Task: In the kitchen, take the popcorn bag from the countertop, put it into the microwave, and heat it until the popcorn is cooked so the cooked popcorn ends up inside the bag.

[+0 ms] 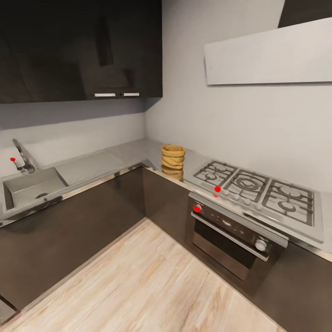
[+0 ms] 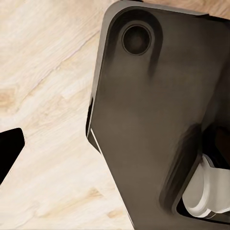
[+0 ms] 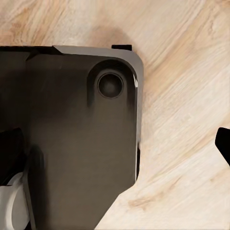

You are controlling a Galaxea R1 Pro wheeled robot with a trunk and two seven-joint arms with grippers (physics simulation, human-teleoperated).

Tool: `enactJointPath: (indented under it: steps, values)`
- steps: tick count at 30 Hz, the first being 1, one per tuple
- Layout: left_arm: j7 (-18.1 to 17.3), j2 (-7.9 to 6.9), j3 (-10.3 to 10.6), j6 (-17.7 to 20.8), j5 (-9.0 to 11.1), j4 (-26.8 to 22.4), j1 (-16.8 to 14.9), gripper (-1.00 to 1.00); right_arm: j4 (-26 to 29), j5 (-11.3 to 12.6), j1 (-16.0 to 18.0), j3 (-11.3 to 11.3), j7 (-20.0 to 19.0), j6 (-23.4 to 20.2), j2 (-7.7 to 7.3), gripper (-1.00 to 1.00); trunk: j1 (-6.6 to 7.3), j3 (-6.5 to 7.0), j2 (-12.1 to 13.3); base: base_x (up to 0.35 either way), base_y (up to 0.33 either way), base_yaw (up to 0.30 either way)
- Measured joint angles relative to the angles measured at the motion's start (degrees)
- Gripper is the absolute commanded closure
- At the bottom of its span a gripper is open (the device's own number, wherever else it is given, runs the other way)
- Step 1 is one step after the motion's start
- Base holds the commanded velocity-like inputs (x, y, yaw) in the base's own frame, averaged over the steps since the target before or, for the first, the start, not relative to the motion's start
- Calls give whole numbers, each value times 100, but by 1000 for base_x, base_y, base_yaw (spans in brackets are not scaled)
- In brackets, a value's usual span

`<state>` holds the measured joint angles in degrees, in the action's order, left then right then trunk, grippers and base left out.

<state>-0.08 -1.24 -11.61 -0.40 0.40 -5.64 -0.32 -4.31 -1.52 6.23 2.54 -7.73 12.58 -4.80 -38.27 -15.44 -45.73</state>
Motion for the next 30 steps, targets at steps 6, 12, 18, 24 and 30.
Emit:
enactJointPath:
  steps: [6,12,18,24,30]
  values:
    - [0,0,0,0,0,0,0,-100,1,0,-1,0,0,0,0,-100,0,0,0,244,222,-50]
    - [0,0,0,0,0,0,0,-100,0,0,0,0,0,0,2,-100,0,0,0,244,222,-128]
    - [0,0,0,0,0,0,0,-100,0,0,0,0,0,0,2,-100,0,0,0,244,222,-108]
    - [0,0,0,0,0,1,-1,-100,2,0,-1,0,0,0,0,-100,0,0,0,244,221,-134]
    - [0,0,-1,0,0,0,-1,-100,1,0,-1,0,0,0,1,-100,0,0,0,240,221,-148]
